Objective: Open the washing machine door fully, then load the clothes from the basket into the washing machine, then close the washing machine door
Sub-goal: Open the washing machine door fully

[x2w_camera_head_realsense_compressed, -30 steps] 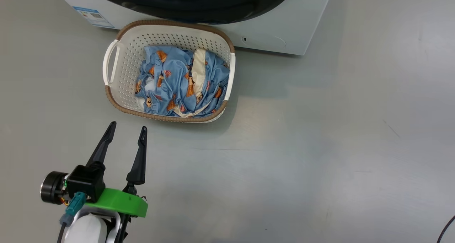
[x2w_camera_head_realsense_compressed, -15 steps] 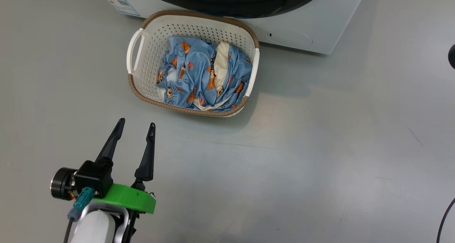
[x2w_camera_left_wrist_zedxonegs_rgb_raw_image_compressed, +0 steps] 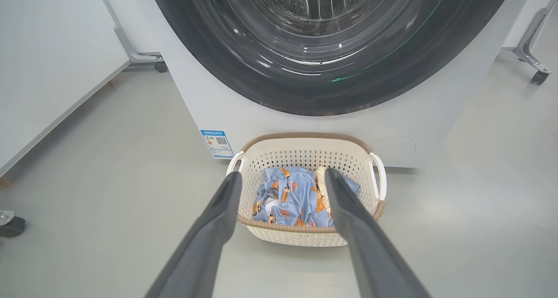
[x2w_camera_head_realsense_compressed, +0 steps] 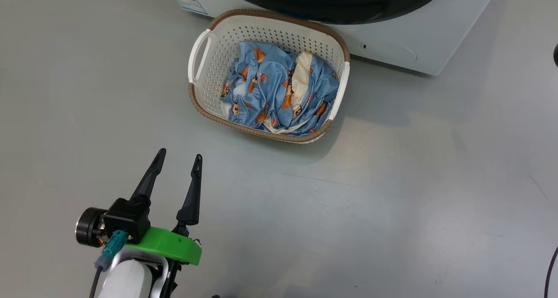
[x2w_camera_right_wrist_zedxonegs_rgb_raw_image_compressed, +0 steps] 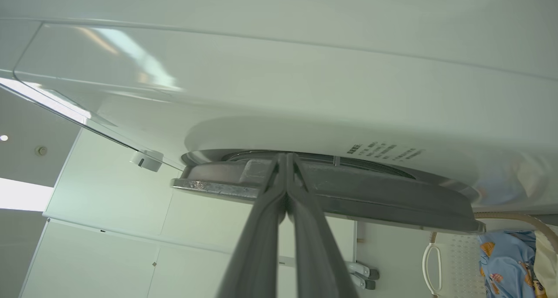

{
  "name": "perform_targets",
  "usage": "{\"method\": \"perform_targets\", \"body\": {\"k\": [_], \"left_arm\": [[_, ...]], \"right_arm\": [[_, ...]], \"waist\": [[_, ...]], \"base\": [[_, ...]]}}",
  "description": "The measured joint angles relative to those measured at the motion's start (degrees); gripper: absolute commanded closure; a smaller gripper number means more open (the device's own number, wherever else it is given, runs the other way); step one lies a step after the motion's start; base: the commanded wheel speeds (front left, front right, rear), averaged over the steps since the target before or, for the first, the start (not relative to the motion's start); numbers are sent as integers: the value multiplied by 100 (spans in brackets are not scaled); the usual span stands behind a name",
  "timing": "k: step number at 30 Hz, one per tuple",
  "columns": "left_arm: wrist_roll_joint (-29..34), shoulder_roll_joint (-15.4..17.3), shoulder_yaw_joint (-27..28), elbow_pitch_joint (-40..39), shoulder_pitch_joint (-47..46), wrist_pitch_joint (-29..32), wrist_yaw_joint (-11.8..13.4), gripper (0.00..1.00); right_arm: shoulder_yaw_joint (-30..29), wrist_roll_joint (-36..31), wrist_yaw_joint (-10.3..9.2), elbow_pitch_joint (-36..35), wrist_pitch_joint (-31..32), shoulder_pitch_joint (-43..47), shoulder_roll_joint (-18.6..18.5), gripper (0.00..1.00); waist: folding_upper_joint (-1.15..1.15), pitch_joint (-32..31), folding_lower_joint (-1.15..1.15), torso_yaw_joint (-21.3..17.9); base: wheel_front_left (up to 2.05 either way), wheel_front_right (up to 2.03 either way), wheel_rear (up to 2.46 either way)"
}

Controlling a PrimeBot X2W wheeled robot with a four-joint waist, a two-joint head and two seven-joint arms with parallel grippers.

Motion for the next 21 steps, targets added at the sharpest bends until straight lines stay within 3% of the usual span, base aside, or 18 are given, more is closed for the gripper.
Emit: {"method": "perform_targets", "body": {"k": [21], "left_arm": [[-58, -56, -49, 53, 26, 1, 0, 0]], "right_arm": [[260, -93, 0, 105, 226, -729, 36, 100]], "waist": [[0, 109, 0, 660]], "base": [[0, 0, 0]]}}
